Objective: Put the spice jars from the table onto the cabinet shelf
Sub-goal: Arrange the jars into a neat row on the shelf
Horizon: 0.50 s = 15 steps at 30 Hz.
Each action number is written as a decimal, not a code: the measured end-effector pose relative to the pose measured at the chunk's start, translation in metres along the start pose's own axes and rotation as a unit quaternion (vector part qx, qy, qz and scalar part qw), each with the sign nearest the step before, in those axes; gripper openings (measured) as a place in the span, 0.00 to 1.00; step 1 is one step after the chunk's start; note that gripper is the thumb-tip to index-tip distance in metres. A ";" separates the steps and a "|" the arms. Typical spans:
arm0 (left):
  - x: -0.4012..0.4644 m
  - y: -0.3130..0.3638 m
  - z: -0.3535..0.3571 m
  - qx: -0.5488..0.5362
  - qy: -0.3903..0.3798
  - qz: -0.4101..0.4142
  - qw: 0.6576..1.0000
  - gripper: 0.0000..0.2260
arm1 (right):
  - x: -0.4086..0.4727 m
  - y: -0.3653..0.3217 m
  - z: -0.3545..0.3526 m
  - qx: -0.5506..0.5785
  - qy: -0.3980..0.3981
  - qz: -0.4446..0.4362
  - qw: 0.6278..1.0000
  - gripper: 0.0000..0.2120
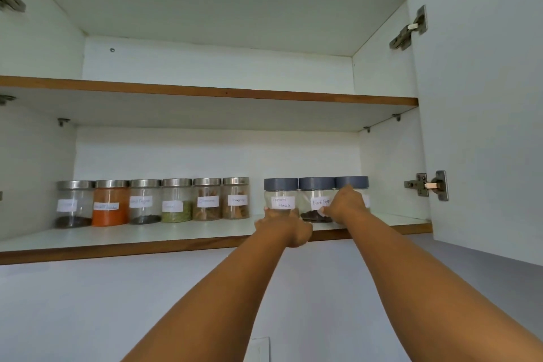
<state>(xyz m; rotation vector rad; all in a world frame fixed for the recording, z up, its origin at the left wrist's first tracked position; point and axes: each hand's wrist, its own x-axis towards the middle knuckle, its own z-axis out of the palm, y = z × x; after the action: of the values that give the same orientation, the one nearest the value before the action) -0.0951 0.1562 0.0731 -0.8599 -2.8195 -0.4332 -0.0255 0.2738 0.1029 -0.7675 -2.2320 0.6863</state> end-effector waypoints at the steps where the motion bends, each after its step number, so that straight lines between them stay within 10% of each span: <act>1: 0.008 -0.002 0.002 0.016 -0.002 0.002 1.000 0.34 | 0.004 -0.001 0.003 -0.010 -0.005 -0.009 1.000 0.32; 15: 0.070 -0.018 -0.018 0.092 -0.087 -0.034 0.991 0.32 | 0.067 -0.032 0.047 -0.064 -0.094 -0.025 0.993 0.31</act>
<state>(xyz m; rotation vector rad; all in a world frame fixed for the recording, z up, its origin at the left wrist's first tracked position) -0.1614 0.1720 0.1029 -0.8014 -2.9949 -0.1081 -0.1112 0.2854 0.1221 -0.7325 -2.4774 0.6167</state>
